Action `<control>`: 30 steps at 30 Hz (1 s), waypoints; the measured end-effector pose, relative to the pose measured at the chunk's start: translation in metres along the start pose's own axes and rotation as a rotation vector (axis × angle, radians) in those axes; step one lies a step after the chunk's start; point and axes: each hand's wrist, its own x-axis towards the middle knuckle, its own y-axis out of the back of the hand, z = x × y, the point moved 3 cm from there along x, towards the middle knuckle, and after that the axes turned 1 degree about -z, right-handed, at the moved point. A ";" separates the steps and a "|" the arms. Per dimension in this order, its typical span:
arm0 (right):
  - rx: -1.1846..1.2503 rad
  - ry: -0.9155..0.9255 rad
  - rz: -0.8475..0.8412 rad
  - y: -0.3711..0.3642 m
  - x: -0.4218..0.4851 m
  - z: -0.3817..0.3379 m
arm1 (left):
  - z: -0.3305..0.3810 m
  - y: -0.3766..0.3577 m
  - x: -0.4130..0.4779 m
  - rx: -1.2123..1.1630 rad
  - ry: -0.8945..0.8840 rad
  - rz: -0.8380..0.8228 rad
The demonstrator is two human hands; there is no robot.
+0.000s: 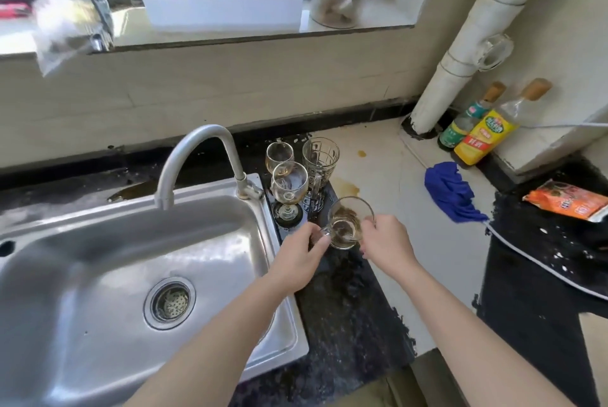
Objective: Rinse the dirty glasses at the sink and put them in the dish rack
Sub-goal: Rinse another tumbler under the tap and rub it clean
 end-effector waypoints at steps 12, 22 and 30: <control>0.132 0.090 -0.518 -0.114 -0.053 -0.103 | -0.108 0.115 -0.103 -0.321 0.123 0.135; -0.586 0.244 -0.107 -0.177 0.008 -0.170 | -0.154 0.150 -0.096 -0.349 0.235 0.262; -0.924 0.341 -0.054 -0.177 0.025 -0.175 | -0.145 0.157 -0.086 -0.397 0.198 0.292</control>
